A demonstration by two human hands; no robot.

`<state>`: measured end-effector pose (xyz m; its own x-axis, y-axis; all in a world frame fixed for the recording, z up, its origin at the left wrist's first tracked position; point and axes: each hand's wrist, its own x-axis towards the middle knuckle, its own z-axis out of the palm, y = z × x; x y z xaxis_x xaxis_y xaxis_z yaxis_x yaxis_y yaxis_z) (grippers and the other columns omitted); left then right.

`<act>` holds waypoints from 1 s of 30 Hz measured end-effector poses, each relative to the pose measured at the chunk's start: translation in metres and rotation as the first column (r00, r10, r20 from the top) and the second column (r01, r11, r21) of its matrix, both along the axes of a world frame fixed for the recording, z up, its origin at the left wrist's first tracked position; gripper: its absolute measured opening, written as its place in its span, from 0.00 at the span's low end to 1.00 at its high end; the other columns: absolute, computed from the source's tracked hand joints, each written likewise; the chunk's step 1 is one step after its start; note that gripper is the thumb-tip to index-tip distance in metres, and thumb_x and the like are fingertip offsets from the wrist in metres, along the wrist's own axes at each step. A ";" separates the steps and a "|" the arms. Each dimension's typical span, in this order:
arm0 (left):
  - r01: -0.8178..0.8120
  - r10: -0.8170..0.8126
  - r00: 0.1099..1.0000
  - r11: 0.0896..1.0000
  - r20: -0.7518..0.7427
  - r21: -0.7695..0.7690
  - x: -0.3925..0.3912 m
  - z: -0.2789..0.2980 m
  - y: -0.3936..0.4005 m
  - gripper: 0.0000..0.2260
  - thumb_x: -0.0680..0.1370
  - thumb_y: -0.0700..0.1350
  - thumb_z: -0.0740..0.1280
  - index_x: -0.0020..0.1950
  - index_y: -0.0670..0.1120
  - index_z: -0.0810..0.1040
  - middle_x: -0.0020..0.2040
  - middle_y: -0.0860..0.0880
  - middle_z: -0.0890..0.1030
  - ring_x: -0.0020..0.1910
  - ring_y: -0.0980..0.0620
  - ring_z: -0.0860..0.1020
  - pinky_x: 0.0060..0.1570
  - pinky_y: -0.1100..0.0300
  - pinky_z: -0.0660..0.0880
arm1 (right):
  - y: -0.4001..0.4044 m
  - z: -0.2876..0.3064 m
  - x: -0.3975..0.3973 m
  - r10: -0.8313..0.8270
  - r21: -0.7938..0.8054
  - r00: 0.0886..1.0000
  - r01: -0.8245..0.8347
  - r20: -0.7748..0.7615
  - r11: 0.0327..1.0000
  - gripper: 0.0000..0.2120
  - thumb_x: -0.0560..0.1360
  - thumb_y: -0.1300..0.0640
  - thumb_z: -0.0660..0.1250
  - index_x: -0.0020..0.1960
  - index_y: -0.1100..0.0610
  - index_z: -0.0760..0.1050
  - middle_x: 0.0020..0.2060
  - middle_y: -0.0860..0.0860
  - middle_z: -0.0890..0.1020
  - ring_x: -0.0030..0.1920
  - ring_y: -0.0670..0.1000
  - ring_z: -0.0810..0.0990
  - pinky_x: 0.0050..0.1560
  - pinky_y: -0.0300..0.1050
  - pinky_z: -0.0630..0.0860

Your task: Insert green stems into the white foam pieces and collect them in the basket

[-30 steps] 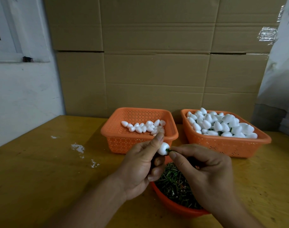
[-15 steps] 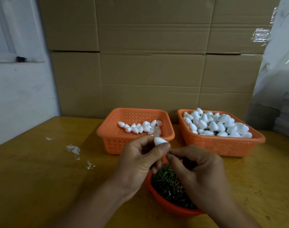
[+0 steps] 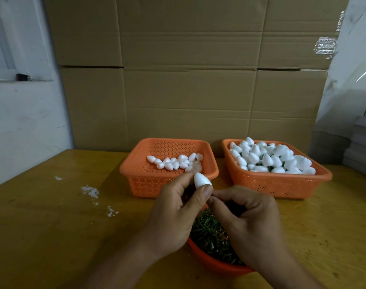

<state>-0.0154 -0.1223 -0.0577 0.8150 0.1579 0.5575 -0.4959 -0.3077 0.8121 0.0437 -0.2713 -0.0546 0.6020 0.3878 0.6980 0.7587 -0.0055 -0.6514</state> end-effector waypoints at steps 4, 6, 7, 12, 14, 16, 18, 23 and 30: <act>-0.028 0.028 1.000 0.999 0.007 0.043 -0.001 -0.001 -0.003 0.12 0.79 0.57 0.64 0.46 0.49 0.76 0.35 0.47 0.75 0.35 0.52 0.73 0.35 0.53 0.72 | 0.001 -0.002 0.000 0.011 0.000 0.999 -0.011 -0.032 1.000 0.05 0.73 0.54 0.73 0.43 0.44 0.85 0.35 0.42 0.85 0.32 0.45 0.82 0.31 0.32 0.72; -0.032 0.032 0.999 0.999 -0.005 0.028 -0.002 -0.001 -0.004 0.12 0.79 0.57 0.64 0.46 0.50 0.77 0.36 0.50 0.76 0.36 0.53 0.73 0.36 0.54 0.73 | 0.002 -0.003 0.000 0.026 -0.002 0.999 -0.026 -0.036 1.000 0.06 0.73 0.55 0.73 0.44 0.44 0.85 0.35 0.42 0.85 0.33 0.44 0.82 0.32 0.31 0.71; -0.028 0.028 1.000 1.000 -0.009 0.013 -0.002 -0.001 -0.004 0.12 0.79 0.57 0.64 0.46 0.50 0.77 0.36 0.51 0.76 0.36 0.53 0.74 0.37 0.55 0.73 | 0.002 -0.003 0.000 0.036 -0.005 0.998 -0.036 -0.042 0.999 0.06 0.73 0.55 0.73 0.44 0.44 0.85 0.35 0.42 0.85 0.33 0.45 0.82 0.32 0.31 0.71; -0.014 0.014 1.000 1.000 -0.012 -0.013 -0.002 -0.003 -0.003 0.12 0.78 0.57 0.64 0.45 0.49 0.77 0.35 0.53 0.75 0.35 0.55 0.73 0.37 0.61 0.72 | 0.002 0.000 0.000 0.170 0.012 0.977 -0.170 -0.131 0.985 0.09 0.76 0.62 0.73 0.42 0.49 0.86 0.34 0.44 0.86 0.33 0.42 0.83 0.33 0.29 0.74; -0.005 0.005 1.000 1.000 -0.018 -0.018 -0.002 -0.002 -0.003 0.13 0.78 0.58 0.64 0.48 0.49 0.78 0.35 0.52 0.75 0.35 0.55 0.72 0.36 0.62 0.71 | 0.000 0.004 -0.001 0.227 0.030 0.957 -0.225 -0.179 0.974 0.10 0.76 0.63 0.72 0.42 0.50 0.86 0.35 0.47 0.87 0.35 0.44 0.85 0.35 0.35 0.79; 0.015 -0.016 0.999 0.999 -0.028 -0.039 -0.002 -0.001 -0.004 0.14 0.77 0.59 0.65 0.55 0.51 0.79 0.36 0.52 0.76 0.34 0.54 0.72 0.34 0.62 0.70 | 0.000 0.008 0.000 0.208 0.054 0.956 -0.201 -0.206 0.978 0.10 0.76 0.61 0.72 0.42 0.48 0.86 0.35 0.48 0.87 0.36 0.52 0.86 0.37 0.44 0.81; 0.020 -0.022 0.999 0.999 -0.037 -0.049 -0.003 -0.001 -0.005 0.19 0.77 0.61 0.63 0.64 0.55 0.77 0.35 0.53 0.75 0.32 0.54 0.71 0.31 0.61 0.69 | -0.002 0.011 0.005 0.122 0.094 0.962 -0.102 -0.244 0.990 0.08 0.74 0.59 0.73 0.42 0.47 0.87 0.34 0.49 0.87 0.37 0.55 0.85 0.37 0.46 0.80; -0.087 0.088 0.996 0.995 -0.014 0.053 -0.004 -0.005 -0.006 0.16 0.77 0.63 0.61 0.58 0.57 0.78 0.32 0.55 0.74 0.31 0.59 0.72 0.33 0.64 0.69 | -0.011 0.022 0.048 -0.148 0.053 0.941 0.171 -0.304 0.984 0.08 0.74 0.56 0.74 0.36 0.48 0.85 0.33 0.45 0.86 0.33 0.42 0.82 0.34 0.37 0.78; -0.133 0.134 0.991 0.975 0.006 0.178 -0.001 -0.011 -0.006 0.14 0.79 0.61 0.60 0.51 0.54 0.79 0.35 0.49 0.76 0.33 0.51 0.73 0.35 0.50 0.71 | -0.028 0.036 0.141 -0.564 -0.121 0.800 0.551 -0.207 0.826 0.11 0.77 0.55 0.71 0.40 0.62 0.84 0.29 0.54 0.83 0.32 0.56 0.81 0.36 0.50 0.76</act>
